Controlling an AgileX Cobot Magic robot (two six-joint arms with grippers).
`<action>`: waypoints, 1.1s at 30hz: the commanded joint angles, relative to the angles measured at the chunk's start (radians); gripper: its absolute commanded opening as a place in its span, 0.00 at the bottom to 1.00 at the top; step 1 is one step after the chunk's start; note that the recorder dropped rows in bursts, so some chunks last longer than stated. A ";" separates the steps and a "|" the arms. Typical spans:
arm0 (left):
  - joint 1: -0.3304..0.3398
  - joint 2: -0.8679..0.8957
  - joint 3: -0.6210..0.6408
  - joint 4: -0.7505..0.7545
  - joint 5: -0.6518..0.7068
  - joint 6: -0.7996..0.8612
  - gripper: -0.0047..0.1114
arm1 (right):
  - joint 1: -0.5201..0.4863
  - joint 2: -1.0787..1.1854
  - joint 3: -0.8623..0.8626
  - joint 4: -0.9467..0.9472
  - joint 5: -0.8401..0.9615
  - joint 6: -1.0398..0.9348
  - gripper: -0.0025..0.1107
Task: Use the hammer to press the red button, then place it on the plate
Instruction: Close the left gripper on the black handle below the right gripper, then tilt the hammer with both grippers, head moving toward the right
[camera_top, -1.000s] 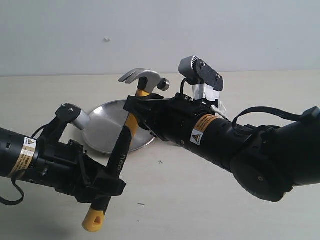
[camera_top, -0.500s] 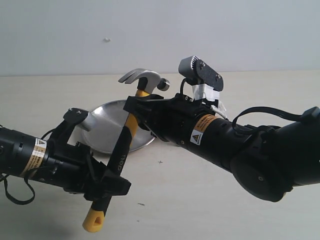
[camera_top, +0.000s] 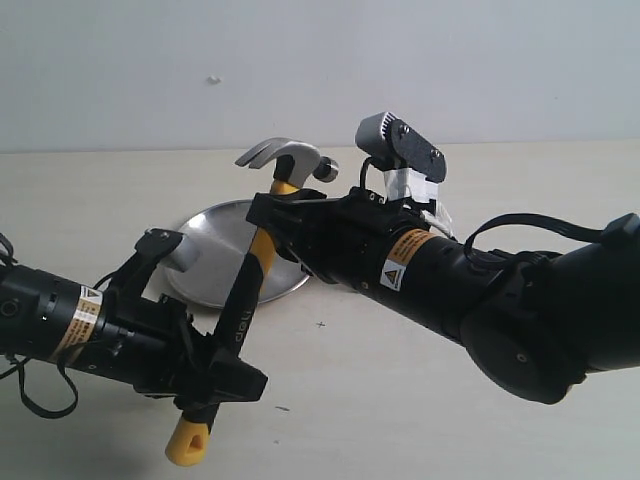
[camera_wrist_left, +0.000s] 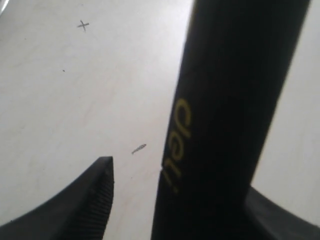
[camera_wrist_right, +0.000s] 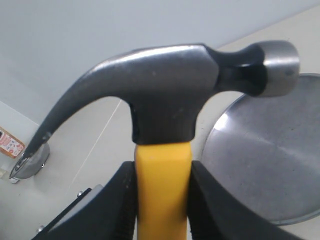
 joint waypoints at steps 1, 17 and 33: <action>-0.037 0.011 -0.005 -0.008 -0.007 0.030 0.50 | 0.000 -0.011 -0.009 -0.008 -0.063 -0.005 0.02; -0.054 0.011 -0.005 -0.021 0.008 0.034 0.24 | 0.000 -0.011 -0.009 0.019 -0.046 -0.007 0.02; -0.054 -0.006 -0.005 -0.085 0.008 0.118 0.04 | 0.000 -0.011 -0.009 -0.003 0.025 -0.007 0.39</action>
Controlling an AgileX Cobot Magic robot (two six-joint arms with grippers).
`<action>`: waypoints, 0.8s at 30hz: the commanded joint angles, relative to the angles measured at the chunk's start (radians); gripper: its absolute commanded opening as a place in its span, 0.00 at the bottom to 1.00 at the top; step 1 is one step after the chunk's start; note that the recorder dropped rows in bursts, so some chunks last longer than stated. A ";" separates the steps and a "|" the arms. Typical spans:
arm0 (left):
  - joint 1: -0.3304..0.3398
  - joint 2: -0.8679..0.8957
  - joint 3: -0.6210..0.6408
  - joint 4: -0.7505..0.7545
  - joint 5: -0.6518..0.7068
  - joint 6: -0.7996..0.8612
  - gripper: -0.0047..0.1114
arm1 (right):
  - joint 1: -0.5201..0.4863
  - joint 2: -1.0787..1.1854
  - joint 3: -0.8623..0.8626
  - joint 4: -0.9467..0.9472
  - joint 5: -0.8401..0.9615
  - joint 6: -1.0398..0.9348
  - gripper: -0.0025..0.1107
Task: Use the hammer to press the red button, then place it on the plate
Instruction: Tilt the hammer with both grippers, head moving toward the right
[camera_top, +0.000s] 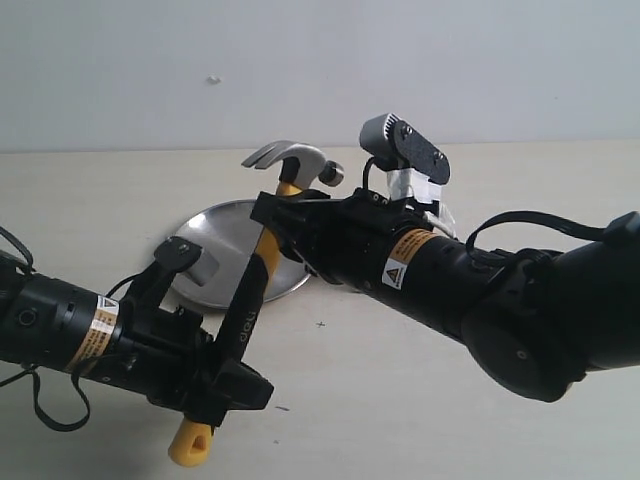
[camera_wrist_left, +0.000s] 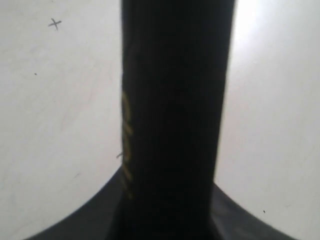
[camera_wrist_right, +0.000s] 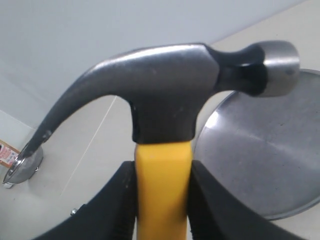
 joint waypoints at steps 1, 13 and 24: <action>-0.006 -0.025 -0.005 -0.054 -0.010 0.042 0.04 | 0.000 -0.011 -0.009 -0.027 -0.002 -0.011 0.41; -0.002 -0.102 -0.005 -0.096 0.009 0.070 0.04 | 0.000 -0.020 -0.009 -0.029 0.094 -0.011 0.47; -0.002 -0.120 -0.005 -0.104 0.017 0.070 0.04 | 0.000 -0.042 0.025 -0.029 0.131 -0.011 0.58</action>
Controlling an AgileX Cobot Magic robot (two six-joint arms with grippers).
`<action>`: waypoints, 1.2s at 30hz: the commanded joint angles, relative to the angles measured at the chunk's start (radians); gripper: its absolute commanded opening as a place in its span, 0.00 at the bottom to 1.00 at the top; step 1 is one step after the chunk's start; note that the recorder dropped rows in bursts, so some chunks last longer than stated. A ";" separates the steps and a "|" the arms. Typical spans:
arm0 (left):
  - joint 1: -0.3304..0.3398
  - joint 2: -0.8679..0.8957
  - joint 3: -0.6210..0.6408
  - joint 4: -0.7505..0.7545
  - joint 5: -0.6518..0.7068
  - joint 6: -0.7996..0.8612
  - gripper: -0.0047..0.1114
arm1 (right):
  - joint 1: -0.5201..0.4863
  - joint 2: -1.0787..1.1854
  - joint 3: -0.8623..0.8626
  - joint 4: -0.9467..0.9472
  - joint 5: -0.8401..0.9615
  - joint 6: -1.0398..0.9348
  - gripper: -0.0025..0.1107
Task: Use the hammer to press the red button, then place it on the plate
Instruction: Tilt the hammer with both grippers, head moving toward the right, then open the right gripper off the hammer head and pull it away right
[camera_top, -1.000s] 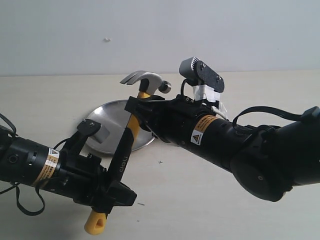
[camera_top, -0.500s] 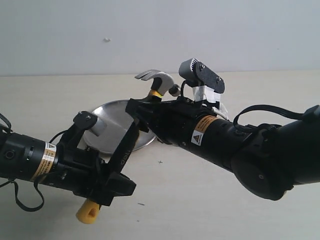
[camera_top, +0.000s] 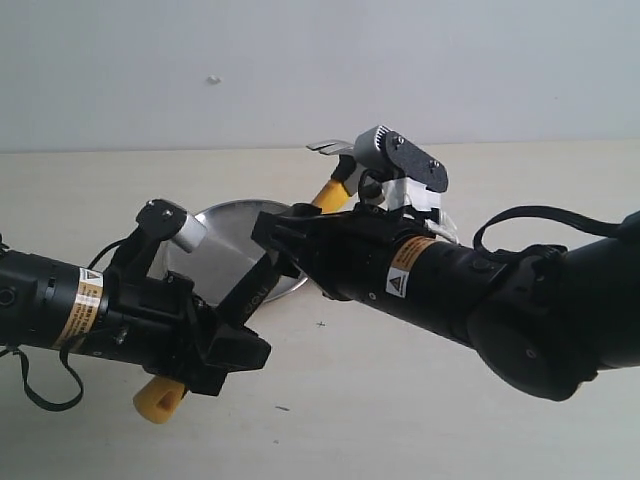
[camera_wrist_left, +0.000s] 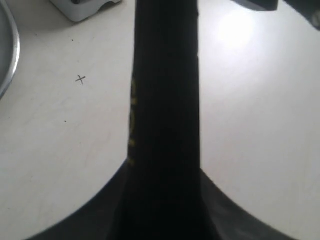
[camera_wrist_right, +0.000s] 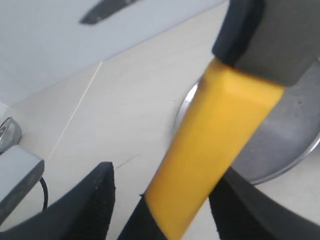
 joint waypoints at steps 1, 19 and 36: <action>-0.002 -0.019 -0.008 -0.042 -0.028 0.018 0.04 | 0.000 -0.022 0.025 -0.012 -0.005 -0.009 0.59; -0.002 -0.019 -0.008 -0.054 -0.028 0.014 0.04 | 0.000 -0.266 0.192 -0.035 -0.029 -0.021 0.60; -0.002 -0.023 -0.020 -0.095 -0.026 0.023 0.04 | 0.000 -0.866 0.578 -0.198 -0.025 -0.098 0.16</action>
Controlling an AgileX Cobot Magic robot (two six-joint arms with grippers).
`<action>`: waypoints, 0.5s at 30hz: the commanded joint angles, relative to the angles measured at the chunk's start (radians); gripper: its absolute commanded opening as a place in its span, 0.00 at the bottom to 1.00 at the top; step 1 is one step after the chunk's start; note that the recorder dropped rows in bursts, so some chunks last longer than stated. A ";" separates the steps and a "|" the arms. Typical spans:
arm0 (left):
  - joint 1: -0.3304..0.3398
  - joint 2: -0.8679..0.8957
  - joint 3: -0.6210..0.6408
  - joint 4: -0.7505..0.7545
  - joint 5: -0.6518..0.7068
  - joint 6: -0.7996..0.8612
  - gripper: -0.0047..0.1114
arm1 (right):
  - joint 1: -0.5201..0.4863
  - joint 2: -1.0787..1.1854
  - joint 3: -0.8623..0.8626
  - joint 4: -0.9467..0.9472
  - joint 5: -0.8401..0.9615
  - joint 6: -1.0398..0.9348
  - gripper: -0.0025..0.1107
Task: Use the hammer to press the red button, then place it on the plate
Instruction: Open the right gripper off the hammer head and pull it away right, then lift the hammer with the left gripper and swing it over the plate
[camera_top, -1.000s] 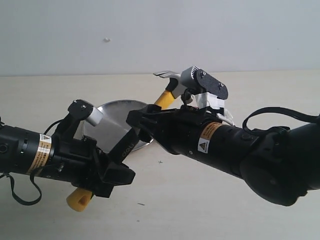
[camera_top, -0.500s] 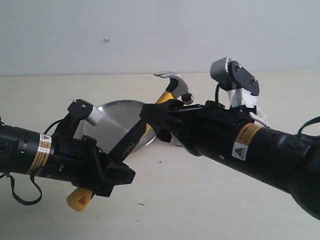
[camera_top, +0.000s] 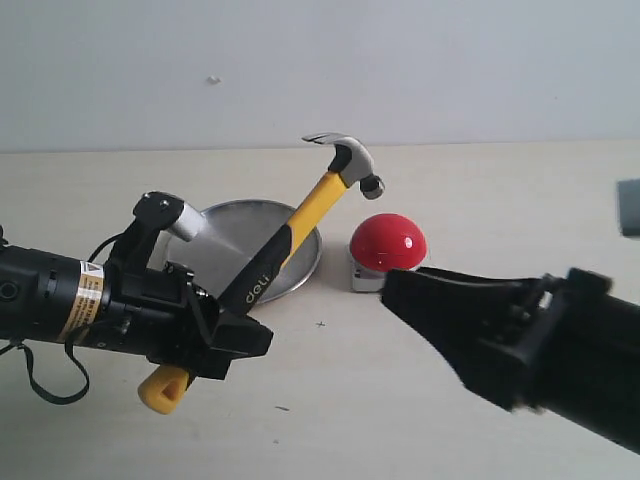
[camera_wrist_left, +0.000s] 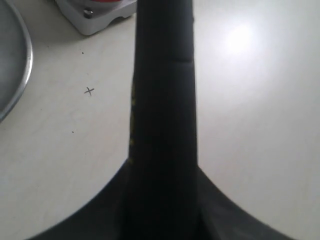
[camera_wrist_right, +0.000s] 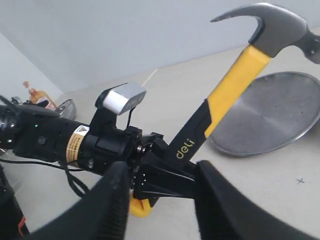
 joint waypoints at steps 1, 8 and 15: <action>-0.002 -0.023 -0.015 -0.046 -0.034 0.022 0.04 | 0.000 -0.229 0.110 -0.005 0.004 -0.098 0.09; -0.002 -0.025 -0.015 -0.071 -0.034 0.038 0.04 | 0.000 -0.559 0.155 0.361 0.262 -0.613 0.02; -0.002 -0.025 -0.036 -0.081 -0.036 0.034 0.04 | 0.000 -0.706 0.190 0.701 0.272 -1.119 0.02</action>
